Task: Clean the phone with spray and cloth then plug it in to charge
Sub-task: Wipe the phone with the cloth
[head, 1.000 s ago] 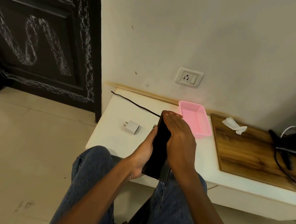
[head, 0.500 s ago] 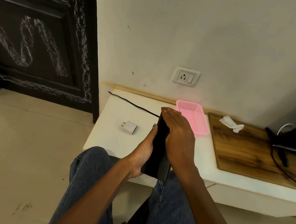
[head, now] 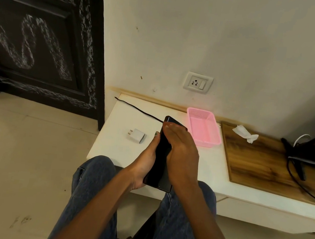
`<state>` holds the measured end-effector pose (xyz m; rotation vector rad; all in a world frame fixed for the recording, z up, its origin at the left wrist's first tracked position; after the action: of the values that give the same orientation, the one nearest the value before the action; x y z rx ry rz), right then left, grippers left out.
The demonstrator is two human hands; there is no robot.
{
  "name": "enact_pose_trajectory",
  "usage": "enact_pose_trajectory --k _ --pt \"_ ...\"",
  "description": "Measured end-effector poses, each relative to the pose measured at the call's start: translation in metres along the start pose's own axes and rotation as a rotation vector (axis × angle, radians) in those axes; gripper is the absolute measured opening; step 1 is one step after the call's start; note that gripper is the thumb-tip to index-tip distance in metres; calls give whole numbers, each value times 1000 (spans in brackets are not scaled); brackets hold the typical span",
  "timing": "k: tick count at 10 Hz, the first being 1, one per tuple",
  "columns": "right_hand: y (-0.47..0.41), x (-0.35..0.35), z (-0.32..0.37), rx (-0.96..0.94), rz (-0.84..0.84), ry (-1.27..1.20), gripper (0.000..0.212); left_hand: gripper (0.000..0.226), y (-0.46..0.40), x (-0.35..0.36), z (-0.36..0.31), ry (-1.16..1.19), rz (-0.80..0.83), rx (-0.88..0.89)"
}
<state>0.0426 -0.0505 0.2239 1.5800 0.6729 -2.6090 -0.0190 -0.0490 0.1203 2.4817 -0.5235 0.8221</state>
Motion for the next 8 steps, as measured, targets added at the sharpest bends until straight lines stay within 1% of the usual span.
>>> enact_pose_trajectory --k 1,3,4,5,6,7,8 --pt "7 10 3 67 77 -67 38 46 1 -5 0 -2 -35 27" --pt "-13 0 1 58 47 43 38 51 -2 -4 3 -17 -39 -10" --pt "1 5 9 -11 69 -16 42 54 -1 -10 1 26 -44 15" --pt "17 11 14 -67 108 2 44 54 1 -13 3 57 -57 21" --pt "7 7 11 -10 38 36 37 55 1 -6 4 73 -37 10" --pt "-1 -11 1 62 2 23 36 58 -1 -1 2 78 -11 10" --pt "4 32 22 -14 274 301 45 57 0 -9 1 86 -31 23"
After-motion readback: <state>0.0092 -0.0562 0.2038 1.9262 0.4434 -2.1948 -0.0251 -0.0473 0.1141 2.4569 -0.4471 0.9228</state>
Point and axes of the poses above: each hand's wrist, its own y-axis away from the middle knuckle, its own x-axis out of the palm, z = x × y, the point moved 6 cm from there along -y, towards the middle knuckle, and after that the axes turned 10 degrees about z, right-handed, at the moved point
